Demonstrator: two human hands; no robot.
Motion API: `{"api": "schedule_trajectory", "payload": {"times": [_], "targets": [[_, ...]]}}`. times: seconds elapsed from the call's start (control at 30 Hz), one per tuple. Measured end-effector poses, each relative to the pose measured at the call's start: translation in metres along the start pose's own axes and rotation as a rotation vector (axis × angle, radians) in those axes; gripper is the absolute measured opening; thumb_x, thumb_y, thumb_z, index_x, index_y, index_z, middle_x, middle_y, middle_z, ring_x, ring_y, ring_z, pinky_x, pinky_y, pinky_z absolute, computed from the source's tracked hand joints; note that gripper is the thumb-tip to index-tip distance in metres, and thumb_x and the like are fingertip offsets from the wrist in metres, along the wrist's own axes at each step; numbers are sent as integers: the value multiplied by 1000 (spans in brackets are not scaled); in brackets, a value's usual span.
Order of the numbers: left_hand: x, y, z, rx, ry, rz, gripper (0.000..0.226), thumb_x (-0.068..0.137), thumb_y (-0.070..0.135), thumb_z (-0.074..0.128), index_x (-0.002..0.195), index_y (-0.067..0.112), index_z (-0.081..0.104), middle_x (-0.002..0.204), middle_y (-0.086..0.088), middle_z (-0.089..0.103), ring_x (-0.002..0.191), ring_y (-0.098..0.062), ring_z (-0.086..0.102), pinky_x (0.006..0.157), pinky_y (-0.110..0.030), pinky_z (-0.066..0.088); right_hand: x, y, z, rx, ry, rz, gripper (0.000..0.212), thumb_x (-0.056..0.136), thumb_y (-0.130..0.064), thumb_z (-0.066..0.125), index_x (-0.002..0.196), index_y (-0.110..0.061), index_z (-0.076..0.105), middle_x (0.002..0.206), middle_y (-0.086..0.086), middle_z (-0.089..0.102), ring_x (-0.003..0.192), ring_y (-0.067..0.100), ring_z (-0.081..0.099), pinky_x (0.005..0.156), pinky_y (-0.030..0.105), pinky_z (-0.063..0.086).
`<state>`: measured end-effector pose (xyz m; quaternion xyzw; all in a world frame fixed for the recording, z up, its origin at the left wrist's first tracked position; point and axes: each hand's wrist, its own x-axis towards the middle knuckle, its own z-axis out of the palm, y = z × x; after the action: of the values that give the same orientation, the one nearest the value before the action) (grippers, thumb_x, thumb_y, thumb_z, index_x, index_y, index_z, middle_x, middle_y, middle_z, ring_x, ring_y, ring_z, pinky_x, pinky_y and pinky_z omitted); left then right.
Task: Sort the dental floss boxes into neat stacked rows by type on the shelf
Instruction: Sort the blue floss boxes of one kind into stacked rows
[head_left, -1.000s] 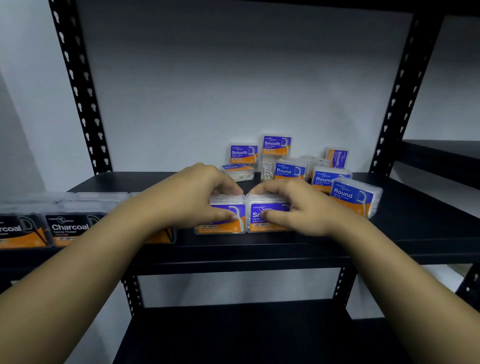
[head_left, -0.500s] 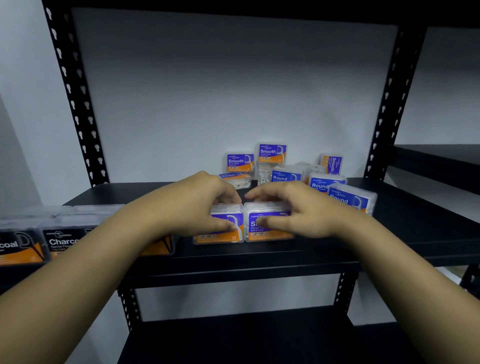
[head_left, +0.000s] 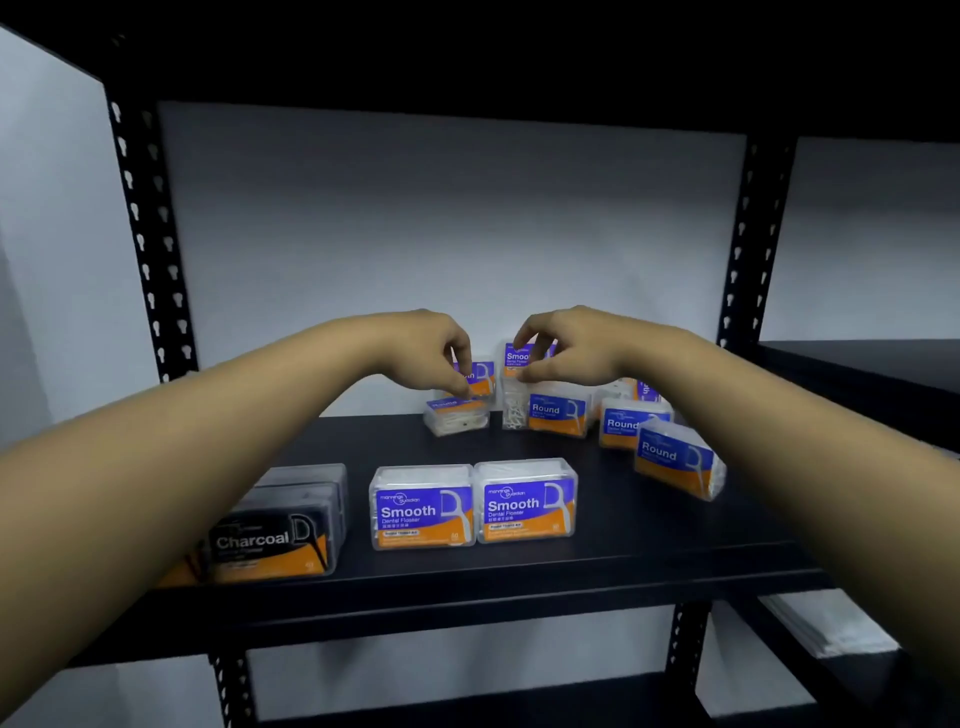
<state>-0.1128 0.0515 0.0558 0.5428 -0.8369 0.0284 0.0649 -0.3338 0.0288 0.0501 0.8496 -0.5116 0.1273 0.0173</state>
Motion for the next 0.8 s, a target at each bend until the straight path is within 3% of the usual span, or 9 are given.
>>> {"api": "schedule_trajectory", "payload": {"times": [0.07, 0.2, 0.37, 0.53, 0.8], "targets": [[17, -3, -3, 21, -3, -31, 33, 86, 44, 74, 111, 24, 70, 102, 6, 66, 96, -18, 62, 81, -32, 50, 13, 6, 0, -51, -31, 28, 53, 93, -47, 68, 139, -22, 55, 130, 0, 65, 105, 16, 57, 86, 30, 43], [47, -6, -5, 11, -6, -82, 34, 84, 45, 75, 109, 24, 68, 109, 1, 66, 101, -23, 65, 90, -43, 58, 35, 19, 3, -146, -74, 72, 57, 93, -49, 68, 140, -20, 55, 134, 4, 64, 113, 22, 59, 97, 37, 49], [74, -11, 7, 13, -40, -128, 53, 85, 46, 74, 129, 24, 56, 123, 0, 60, 110, -25, 60, 96, -46, 55, 52, 36, 11, -105, -91, 77, 58, 92, -46, 69, 141, -19, 53, 134, 6, 62, 112, 23, 60, 97, 40, 54], [93, -19, 22, 14, -11, -140, 64, 84, 43, 77, 137, 22, 50, 130, -3, 60, 106, -20, 55, 97, -38, 51, 67, 55, 20, -91, -19, 20, 55, 92, -42, 71, 138, -18, 55, 130, 5, 65, 102, 17, 56, 87, 31, 47], [125, -26, 44, 49, 26, -170, 69, 80, 35, 82, 138, 20, 50, 138, -5, 56, 117, -24, 57, 95, -36, 54, 99, 72, 29, -139, 133, -17, 63, 84, -38, 79, 139, -20, 53, 129, 3, 62, 115, 22, 59, 94, 40, 54]]}}
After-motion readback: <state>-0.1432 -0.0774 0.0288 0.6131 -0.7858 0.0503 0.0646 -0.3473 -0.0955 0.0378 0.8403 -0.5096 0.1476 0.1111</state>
